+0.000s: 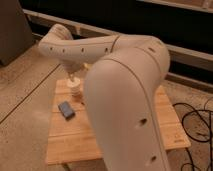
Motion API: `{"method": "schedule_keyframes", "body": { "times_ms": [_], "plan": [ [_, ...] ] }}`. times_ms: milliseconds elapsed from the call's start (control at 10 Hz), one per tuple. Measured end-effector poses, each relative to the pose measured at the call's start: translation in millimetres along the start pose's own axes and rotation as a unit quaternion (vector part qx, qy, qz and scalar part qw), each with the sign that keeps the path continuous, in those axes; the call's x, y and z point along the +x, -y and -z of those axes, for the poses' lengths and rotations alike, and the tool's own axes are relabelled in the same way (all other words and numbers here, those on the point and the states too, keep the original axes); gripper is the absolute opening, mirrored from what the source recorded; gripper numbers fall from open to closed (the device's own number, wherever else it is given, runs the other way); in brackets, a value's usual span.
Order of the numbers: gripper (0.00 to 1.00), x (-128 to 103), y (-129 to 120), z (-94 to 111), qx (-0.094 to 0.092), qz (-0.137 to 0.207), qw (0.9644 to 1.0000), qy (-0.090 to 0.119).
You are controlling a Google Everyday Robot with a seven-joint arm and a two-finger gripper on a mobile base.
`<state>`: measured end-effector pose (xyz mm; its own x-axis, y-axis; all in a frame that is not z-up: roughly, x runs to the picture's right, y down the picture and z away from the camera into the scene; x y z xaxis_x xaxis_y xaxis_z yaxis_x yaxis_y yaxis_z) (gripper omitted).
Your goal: Move the arm in a circular motion
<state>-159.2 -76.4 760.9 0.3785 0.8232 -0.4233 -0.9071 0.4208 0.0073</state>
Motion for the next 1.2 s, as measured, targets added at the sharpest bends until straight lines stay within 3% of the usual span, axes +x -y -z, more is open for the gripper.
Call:
{"method": "schedule_keyframes", "body": {
  "times_ms": [200,400,600,900,1000,1100,1200],
  "plan": [
    [0.65,-19.1,-42.0,9.8,-0.019,0.042,0.9989,0.012],
    [0.65,-25.3,-86.7,25.3,-0.028,0.108,0.9934,0.025],
    [0.65,-11.5,-116.0,33.8,-0.017,0.174,0.9841,0.030],
    [0.65,38.6,-154.0,38.9,-0.007,0.271,0.9621,0.026],
    [0.65,64.6,-166.1,36.5,-0.008,0.302,0.9531,0.021],
    [0.65,74.9,-169.6,35.2,-0.010,0.310,0.9506,0.019],
    [0.65,100.3,-173.5,30.5,-0.016,0.320,0.9472,0.014]
  ]
}}
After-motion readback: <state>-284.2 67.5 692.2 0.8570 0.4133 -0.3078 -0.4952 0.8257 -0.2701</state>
